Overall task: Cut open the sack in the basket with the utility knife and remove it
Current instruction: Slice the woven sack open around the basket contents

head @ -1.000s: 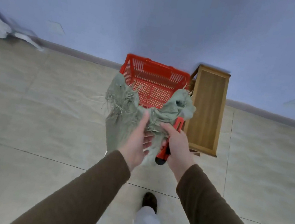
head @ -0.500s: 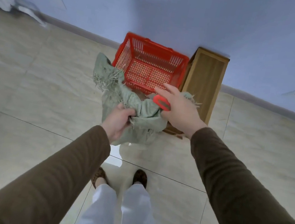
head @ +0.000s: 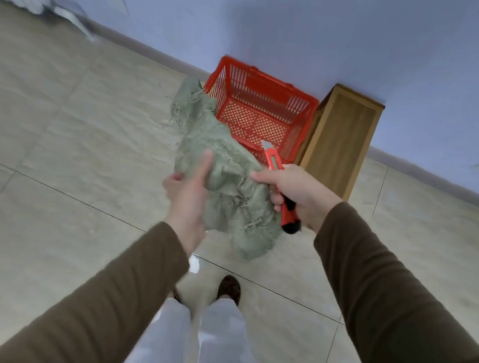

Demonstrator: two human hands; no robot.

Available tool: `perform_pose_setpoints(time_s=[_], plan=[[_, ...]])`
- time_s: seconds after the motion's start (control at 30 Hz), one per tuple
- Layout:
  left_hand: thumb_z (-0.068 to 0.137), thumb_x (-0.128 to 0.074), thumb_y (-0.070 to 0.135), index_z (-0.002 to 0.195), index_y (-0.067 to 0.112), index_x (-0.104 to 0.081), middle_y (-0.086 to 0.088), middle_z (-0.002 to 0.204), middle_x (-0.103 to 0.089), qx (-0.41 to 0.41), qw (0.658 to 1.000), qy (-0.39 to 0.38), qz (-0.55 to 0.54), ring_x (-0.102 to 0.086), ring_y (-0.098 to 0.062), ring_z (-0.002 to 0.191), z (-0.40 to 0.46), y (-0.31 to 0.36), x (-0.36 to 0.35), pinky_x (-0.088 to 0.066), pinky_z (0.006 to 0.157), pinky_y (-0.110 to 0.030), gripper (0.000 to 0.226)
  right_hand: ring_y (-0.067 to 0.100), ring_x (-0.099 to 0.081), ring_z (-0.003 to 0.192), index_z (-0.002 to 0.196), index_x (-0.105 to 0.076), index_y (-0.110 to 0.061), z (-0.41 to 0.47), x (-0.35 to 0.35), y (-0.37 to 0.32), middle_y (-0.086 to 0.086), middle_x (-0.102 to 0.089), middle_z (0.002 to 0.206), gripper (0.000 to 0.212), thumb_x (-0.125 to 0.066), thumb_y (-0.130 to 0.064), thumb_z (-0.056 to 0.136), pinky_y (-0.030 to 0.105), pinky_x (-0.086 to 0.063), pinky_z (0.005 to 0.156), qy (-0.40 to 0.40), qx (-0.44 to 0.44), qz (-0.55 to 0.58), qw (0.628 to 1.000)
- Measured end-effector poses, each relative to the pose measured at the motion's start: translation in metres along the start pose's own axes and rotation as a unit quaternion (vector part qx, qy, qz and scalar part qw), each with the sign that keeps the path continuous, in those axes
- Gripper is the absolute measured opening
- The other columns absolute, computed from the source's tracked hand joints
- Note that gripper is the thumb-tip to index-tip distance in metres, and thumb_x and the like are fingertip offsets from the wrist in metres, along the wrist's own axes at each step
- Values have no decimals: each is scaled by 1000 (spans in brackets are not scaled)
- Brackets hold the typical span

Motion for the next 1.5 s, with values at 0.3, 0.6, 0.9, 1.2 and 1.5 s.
perform_pose_setpoints(time_s=[0.3,0.6,0.9,1.2,1.5], plan=[[111,-46,17,129,10,-61,-3,91,-68,54,996,-24,-66,-60,-15,69,17,-29,0,-59,50,-25,24,10,-62,51,95,-56,-14,0,-11,15,1,-60,71,18,-74,-15,95,21,-42,43,80,12,188,979],[106,-56,23,111,21,-70,8,88,-74,-2,990,-116,-83,-64,-7,70,19,-28,0,-58,67,-27,14,14,-66,73,110,-65,-16,-9,-6,10,2,-68,92,20,-74,-23,93,28,-57,66,252,160,40,954],[106,-58,22,103,18,-68,1,88,-66,-87,987,-136,26,-56,-8,69,30,-13,-5,-54,71,-25,11,33,-69,87,103,-62,-11,3,-21,15,8,-71,98,31,-77,-32,87,49,-58,80,239,126,-150,951],[86,-68,-7,85,14,-71,-12,97,-72,-188,946,-210,161,-72,-13,79,15,-11,-34,-57,73,-27,21,11,-41,41,92,-61,-12,-4,-40,13,5,-47,64,25,-81,-26,87,25,-36,41,177,124,131,968],[97,-71,20,126,11,-61,-7,109,-72,-29,975,-210,75,-76,-13,85,19,-27,-27,-60,68,-25,32,8,-44,39,105,-56,-9,14,-19,26,-3,-50,54,15,-67,-16,97,22,-38,36,113,42,284,951]])
Point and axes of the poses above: each hand's wrist, its own z-axis towards the middle knuckle, its own x-axis out of the back of the hand, y = z × x, the point moved 5 cm from there along z, towards the middle knuckle
